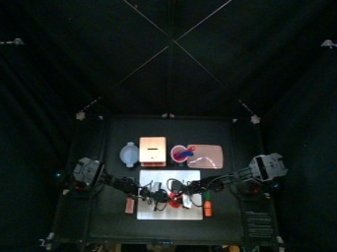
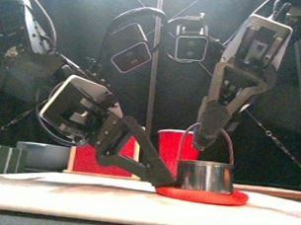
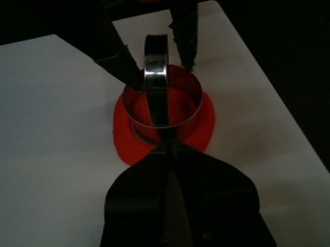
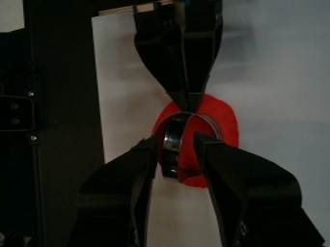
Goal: Get the cutter from the drawer then cut the dough then place the extra dough in the bowl
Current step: Cut the dough
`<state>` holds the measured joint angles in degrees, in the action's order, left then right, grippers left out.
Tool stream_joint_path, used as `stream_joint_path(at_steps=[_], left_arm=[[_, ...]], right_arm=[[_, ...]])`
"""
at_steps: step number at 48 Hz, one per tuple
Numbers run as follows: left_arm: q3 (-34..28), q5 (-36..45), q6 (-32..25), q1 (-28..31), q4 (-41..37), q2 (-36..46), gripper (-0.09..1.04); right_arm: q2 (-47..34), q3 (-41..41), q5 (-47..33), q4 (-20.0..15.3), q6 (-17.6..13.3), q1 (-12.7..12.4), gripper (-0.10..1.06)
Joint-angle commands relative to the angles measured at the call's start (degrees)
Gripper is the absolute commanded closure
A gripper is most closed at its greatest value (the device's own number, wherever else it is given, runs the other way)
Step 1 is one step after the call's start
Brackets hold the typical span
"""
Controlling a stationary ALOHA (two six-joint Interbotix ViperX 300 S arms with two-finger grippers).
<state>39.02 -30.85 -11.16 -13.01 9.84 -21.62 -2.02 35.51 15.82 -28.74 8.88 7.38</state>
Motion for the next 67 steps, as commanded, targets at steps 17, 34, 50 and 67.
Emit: stream_joint_path(at_steps=[17, 34, 50, 67], left_arm=[[-0.1, -0.1, -0.1, 0.2, 0.2, 0.5, 0.41], [0.0, 0.1, -0.1, 0.2, 0.3, 0.4, 0.41], [-0.1, 0.2, 0.0, 0.2, 0.6, 0.1, 0.41], [0.0, 0.4, 0.0, 0.1, 1.1, -0.2, 0.41]], right_arm=[[-1.1, -6.4, 10.0, 13.6, -14.2, -0.4, 0.23], [-3.6, -11.6, 16.3, 25.1, -27.9, 0.8, 0.24], [-4.7, -12.7, 18.1, 25.3, -30.6, 2.6, 0.3], [-3.8, -15.9, 23.2, 25.3, -30.4, 2.8, 0.5]])
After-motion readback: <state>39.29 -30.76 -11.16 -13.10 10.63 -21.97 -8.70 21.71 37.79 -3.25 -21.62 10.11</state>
